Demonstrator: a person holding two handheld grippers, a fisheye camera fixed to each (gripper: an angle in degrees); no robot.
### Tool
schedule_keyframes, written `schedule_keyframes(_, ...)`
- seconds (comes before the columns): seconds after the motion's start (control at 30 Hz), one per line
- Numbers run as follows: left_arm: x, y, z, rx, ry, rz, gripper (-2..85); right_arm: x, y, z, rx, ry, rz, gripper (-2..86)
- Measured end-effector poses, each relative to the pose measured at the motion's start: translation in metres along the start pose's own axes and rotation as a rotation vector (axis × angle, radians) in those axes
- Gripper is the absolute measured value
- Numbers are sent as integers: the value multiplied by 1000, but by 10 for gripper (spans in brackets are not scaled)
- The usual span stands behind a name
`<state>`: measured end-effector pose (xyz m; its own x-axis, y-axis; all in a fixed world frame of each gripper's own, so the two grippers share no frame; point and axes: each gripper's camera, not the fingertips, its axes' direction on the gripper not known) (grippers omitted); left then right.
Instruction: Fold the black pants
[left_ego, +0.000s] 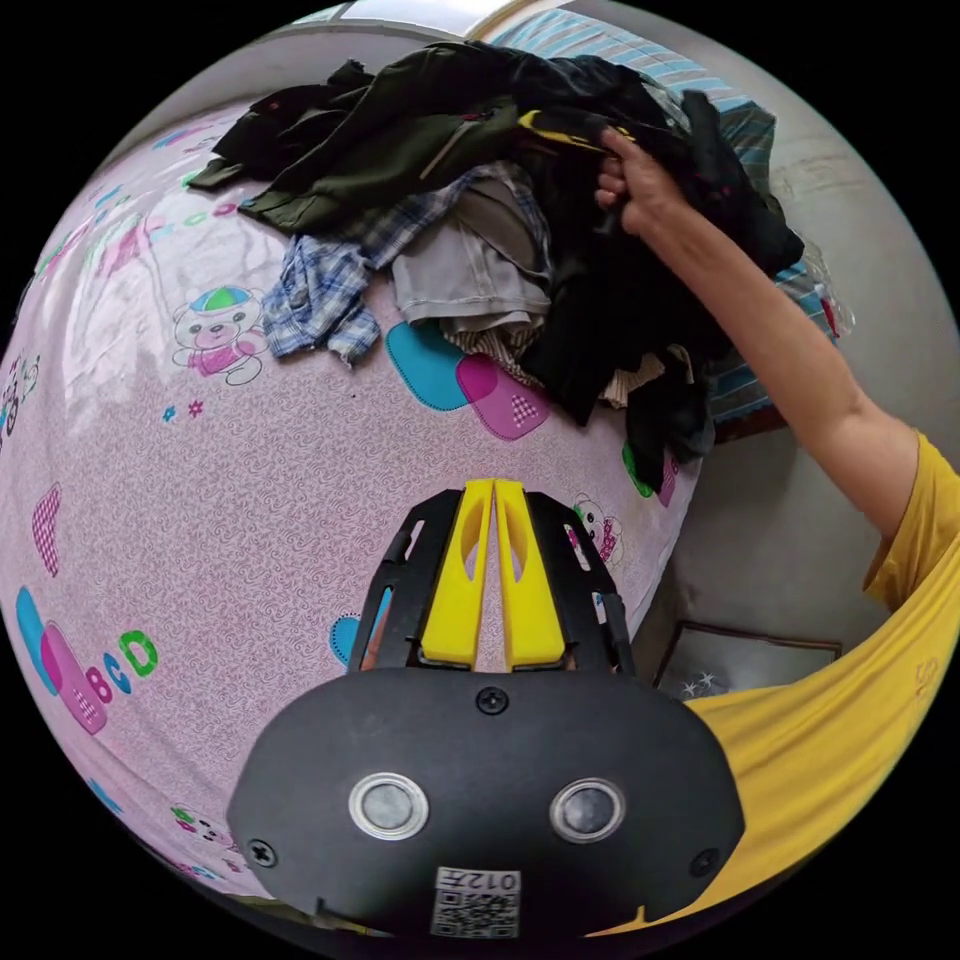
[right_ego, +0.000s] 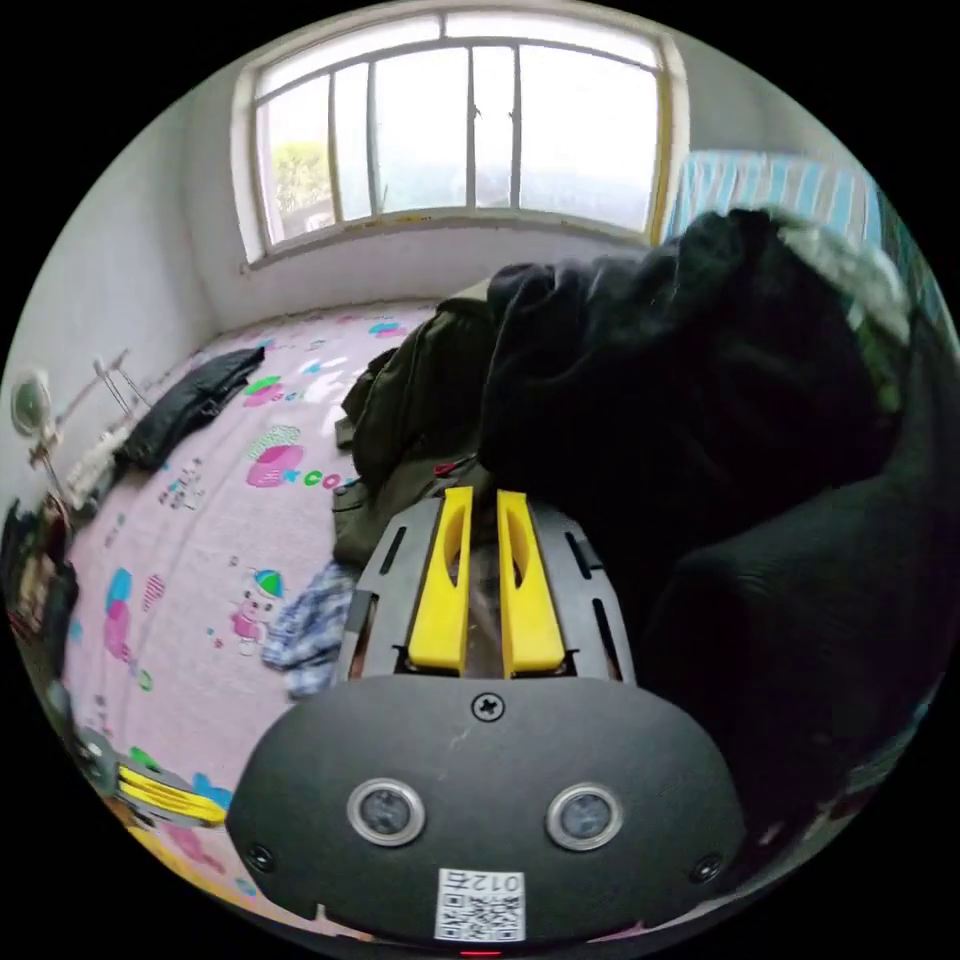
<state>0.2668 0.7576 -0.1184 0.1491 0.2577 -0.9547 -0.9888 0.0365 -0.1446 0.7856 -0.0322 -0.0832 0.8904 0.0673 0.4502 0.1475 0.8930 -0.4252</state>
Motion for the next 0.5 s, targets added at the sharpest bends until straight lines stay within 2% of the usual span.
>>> schedule_keyframes(0.1, 1, -7, -2, -1, 11, 5, 4, -7, 12, -26, 187, 311, -202, 95)
schedule_keyframes(0.17, 6, -13, -3, -6, 22, 26, 4, -4, 9, -18, 142, 362, -281, 127)
schedule_keyframes(0.23, 9, -17, -6, -1, 28, 44, 5, 6, 1, 7, -1, 389, -315, 163)
schedule_keyframes(0.33, 12, -20, -16, 20, 30, 65, 5, 22, -4, 36, -108, 453, -361, 160)
schedule_keyframes(0.37, 10, -19, -22, 26, 27, 71, 5, 27, -6, 39, -123, 458, -363, 153)
schedule_keyframes(0.43, 4, -16, -31, 38, 12, 67, 6, 51, -17, 38, -158, 381, -302, 55)
schedule_keyframes(0.47, -2, -12, -37, 47, 5, 53, 6, 60, -21, 33, -145, 353, -253, 50)
schedule_keyframes(0.5, -6, -11, -41, 52, 4, 43, 6, 80, -26, 23, -130, 238, -149, 40)
